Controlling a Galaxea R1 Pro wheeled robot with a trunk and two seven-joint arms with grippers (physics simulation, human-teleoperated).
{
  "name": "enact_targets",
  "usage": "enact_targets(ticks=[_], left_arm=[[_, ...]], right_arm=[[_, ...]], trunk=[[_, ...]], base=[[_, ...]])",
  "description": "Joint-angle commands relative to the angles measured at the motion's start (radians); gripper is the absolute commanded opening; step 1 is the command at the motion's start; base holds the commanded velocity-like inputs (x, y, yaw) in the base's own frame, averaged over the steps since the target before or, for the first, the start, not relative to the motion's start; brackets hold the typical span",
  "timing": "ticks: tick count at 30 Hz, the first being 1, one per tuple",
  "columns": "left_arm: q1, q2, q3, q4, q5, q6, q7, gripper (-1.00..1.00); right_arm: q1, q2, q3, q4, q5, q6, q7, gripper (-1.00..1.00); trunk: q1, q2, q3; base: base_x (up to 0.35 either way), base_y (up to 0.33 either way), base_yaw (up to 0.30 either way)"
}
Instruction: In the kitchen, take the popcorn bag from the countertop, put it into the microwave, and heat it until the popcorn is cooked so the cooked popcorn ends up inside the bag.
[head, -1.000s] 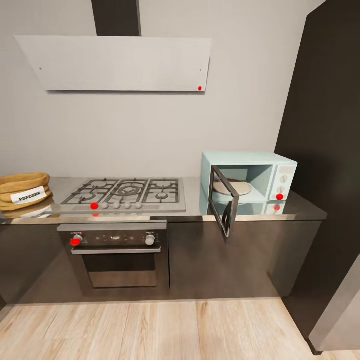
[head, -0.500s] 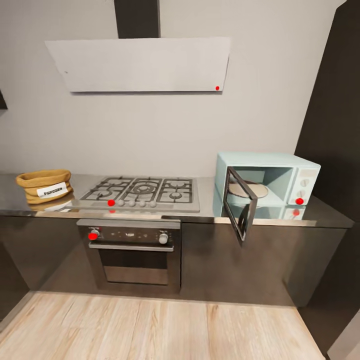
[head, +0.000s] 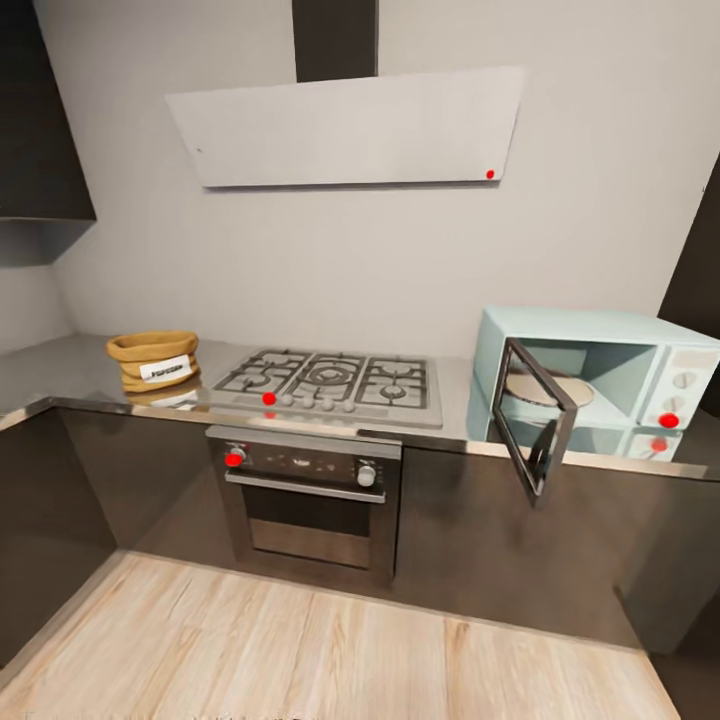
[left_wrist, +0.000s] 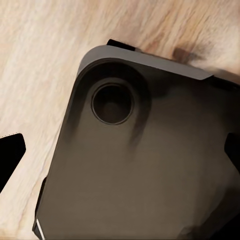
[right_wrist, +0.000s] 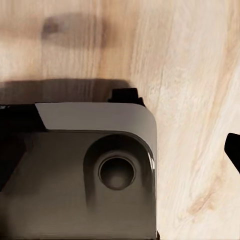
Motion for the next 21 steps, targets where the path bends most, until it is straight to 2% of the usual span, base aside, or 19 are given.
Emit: enact_targets(ticks=[1, 3, 4, 6, 7, 12, 21], left_arm=[[0.000, 0.000, -0.001, 0.000, 0.002, -0.002, 0.002, 1.00], [0.000, 0.000, -0.003, 0.000, -0.001, -0.001, -0.001, 1.00], [0.000, 0.000, -0.003, 0.000, -0.002, -0.001, -0.002, 1.00], [0.000, 0.000, -0.002, -0.001, -0.001, -0.003, 0.000, 1.00], [0.000, 0.000, -0.001, -0.001, -0.001, -0.004, 0.002, 1.00], [0.000, 0.000, 0.002, -0.001, 0.001, -0.005, 0.003, 1.00], [0.000, 0.000, 0.003, -0.001, 0.005, -0.006, 0.004, 1.00]], right_arm=[[0.001, 0.010, -0.008, 0.003, 0.013, -0.005, -0.002, 1.00], [0.007, 0.028, -0.008, 0.003, 0.067, -0.007, -0.014, 1.00], [0.009, 0.033, -0.008, 0.003, 0.113, -0.008, -0.018, 1.00], [0.010, 0.036, -0.008, 0.003, 0.165, -0.009, -0.020, 1.00], [0.010, 0.036, -0.008, 0.003, 0.174, -0.010, -0.020, 1.00], [0.010, 0.034, -0.009, 0.003, 0.190, -0.023, -0.021, 1.00], [0.010, 0.032, -0.010, 0.003, 0.191, -0.025, -0.023, 1.00]], trunk=[[0.000, 0.000, -0.001], [0.000, 0.000, -0.001], [0.000, 0.000, -0.001], [0.000, 0.000, -0.001], [0.000, 0.000, -0.001], [0.000, 0.000, -0.001], [0.000, 0.000, -0.001]], base=[[0.000, 0.000, 0.273], [0.000, 0.000, 0.274], [0.000, 0.000, 0.274], [0.000, 0.000, 0.274], [0.000, 0.000, 0.274], [0.000, 0.000, 0.274], [0.000, 0.000, 0.274]])
